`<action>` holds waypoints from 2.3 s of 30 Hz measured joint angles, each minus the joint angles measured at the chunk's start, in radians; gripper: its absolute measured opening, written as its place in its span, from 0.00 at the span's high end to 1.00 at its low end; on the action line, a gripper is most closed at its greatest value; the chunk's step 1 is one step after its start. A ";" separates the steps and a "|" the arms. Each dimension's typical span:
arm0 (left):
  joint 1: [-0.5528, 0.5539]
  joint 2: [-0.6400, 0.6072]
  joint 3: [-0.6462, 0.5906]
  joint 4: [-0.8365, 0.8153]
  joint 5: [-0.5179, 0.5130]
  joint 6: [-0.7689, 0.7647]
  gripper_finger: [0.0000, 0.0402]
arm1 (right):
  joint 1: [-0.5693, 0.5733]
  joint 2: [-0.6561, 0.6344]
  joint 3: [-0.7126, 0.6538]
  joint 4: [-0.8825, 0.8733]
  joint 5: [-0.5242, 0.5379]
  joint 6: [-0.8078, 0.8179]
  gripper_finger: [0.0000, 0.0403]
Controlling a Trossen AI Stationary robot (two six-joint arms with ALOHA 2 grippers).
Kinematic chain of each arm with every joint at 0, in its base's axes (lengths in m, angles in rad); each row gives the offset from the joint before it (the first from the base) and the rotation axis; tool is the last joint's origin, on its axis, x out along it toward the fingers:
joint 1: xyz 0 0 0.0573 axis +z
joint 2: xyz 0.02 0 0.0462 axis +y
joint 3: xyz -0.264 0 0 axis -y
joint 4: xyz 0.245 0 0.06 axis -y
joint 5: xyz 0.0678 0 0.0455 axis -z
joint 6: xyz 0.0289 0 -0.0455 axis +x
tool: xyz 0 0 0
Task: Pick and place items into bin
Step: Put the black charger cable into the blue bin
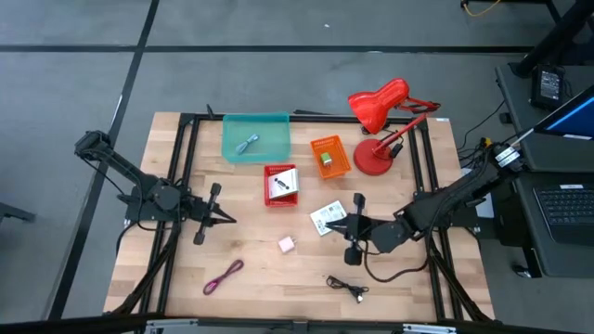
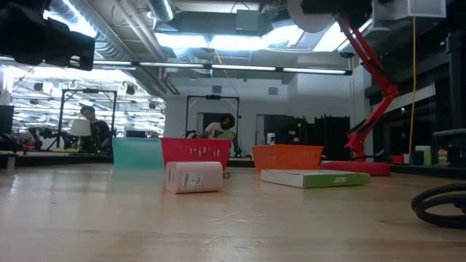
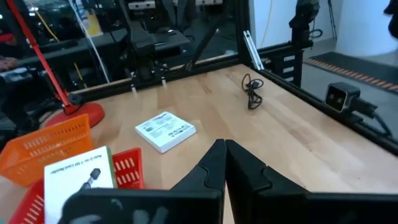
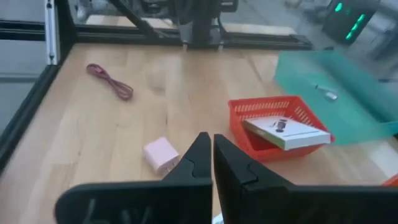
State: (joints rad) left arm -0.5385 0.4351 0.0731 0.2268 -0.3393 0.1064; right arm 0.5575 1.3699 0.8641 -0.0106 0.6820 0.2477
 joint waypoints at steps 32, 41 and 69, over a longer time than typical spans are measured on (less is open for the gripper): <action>0.000 0.001 0.018 0.002 -0.096 0.011 1.00 | 0.190 0.473 0.742 -0.802 -0.070 0.505 1.00; 0.000 0.001 0.018 0.001 -0.097 -0.027 1.00 | 0.210 0.661 0.994 -1.050 -0.274 0.731 1.00; 0.000 0.001 0.018 -0.007 -0.115 -0.041 1.00 | 0.208 0.719 1.027 -1.245 -0.414 0.979 0.71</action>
State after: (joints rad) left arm -0.5385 0.4362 0.0906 0.2194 -0.4547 0.0654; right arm 0.7658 2.0892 1.8908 -1.2560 0.2684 1.2269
